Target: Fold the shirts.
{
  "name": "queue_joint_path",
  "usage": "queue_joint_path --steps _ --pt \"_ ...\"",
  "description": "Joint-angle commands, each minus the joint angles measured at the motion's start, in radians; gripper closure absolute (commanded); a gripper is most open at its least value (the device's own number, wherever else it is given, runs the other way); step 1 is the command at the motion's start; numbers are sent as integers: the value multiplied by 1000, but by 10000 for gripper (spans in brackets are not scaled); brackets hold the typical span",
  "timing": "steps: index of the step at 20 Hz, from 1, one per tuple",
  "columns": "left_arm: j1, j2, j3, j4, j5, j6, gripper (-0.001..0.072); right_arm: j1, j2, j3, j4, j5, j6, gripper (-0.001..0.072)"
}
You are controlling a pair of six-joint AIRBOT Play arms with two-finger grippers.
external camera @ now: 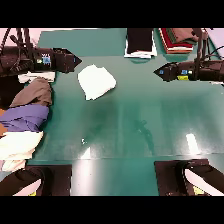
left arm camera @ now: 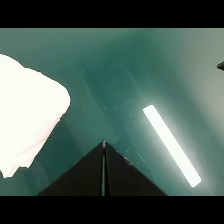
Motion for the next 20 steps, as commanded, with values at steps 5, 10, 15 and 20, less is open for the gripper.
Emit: queue_joint_path --steps 5,10,15,20 --pt "0 1 0 0 0 0 682 0 -1 0 0 0 0 696" --pt "0 1 0 -22 3 0 681 0 -1 0 0 0 0 696" --pt "4 -31 0 142 104 27 69 0 -1 0 0 0 0 696" --pt "77 -279 0 259 140 -63 44 0 0 0 9 0 1 696"
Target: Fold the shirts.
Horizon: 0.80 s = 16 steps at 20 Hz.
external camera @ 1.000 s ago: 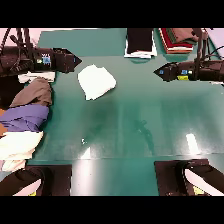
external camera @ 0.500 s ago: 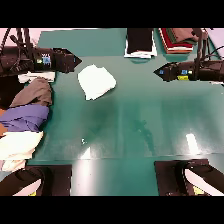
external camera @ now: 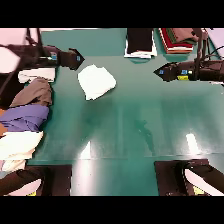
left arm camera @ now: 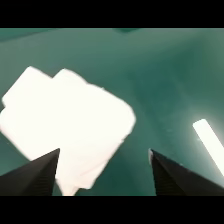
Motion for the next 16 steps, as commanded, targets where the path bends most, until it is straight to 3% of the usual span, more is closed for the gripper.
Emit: queue_joint_path --steps 1,6,11,12,13,14,16 --pt "31 -190 0 66 38 -30 44 0 -1 0 7 1 1 696" --pt "31 -487 0 -66 128 -26 44 3 -1 0 7 4 1 696" --pt "29 -548 2 -114 188 -26 49 2 0 0 10 3 1 696" --pt "29 -547 4 -114 189 -26 241 2 0 0 22 3 1 696" --pt "29 -546 13 -114 178 -26 621 2 0 0 33 0 1 696" --pt "29 -546 29 -113 159 -20 682 2 0 4 32 1 1 696" --pt "31 -544 107 -88 69 -14 682 2 0 31 31 11 1 697"
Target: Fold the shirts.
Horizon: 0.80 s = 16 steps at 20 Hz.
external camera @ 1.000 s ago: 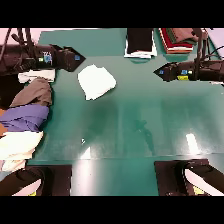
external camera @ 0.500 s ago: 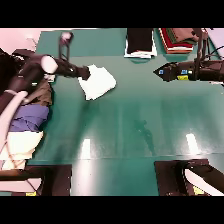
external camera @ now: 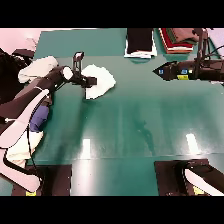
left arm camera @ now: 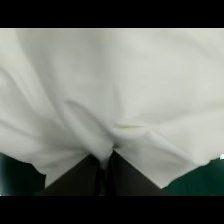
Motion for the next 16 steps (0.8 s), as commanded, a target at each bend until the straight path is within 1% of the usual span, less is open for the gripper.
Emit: queue_joint_path --steps 1,3,5,7,10,11,12,13,14,16 --pt "2 6 120 47 -124 14 683 0 0 42 8 13 0 696" --pt "2 97 200 108 -134 29 683 0 0 114 4 43 0 697" --pt "2 241 255 162 -122 32 683 0 0 197 -1 53 0 697" --pt "-2 400 270 169 -127 32 684 -8 0 272 -2 50 0 697" --pt "-39 566 269 173 -211 42 684 -39 0 341 -1 53 1 696" --pt "-68 591 269 173 -262 61 684 -51 2 352 0 55 1 696" --pt "-102 599 269 173 -312 60 684 -59 3 355 1 55 13 697" --pt "-145 598 259 173 -356 60 684 -68 2 355 0 55 48 696" --pt "-188 597 232 172 -368 60 684 -81 2 355 0 63 81 696" --pt "-280 589 146 172 -346 61 683 -96 2 355 0 73 103 696"
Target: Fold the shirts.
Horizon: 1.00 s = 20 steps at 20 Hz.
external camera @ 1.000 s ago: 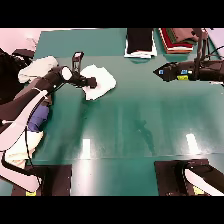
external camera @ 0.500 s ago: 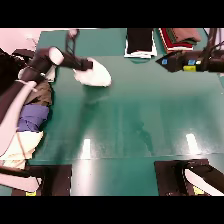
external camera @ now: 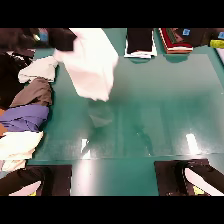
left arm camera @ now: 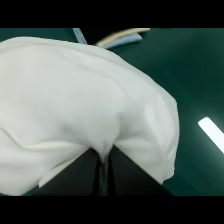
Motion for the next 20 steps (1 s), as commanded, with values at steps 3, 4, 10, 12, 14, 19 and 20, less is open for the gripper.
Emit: queue_joint_path --steps 3,4,10,12,14,19,20 --pt "-210 -31 -191 -1 38 31 536 -30 3 13 1 35 51 696" --pt "-221 -50 -214 -2 77 30 188 -30 3 13 2 48 51 696" --pt "35 -79 -222 8 77 -31 59 -30 3 13 2 132 51 696" --pt "154 -90 -273 -77 24 -29 59 -30 2 13 2 151 51 696" --pt "202 -115 -367 -206 20 33 60 -30 3 13 2 153 51 696" --pt "180 -248 -556 -595 21 255 68 -28 7 -20 3 156 51 696" --pt "161 -278 -560 -634 19 290 68 -28 16 -51 3 151 51 697"
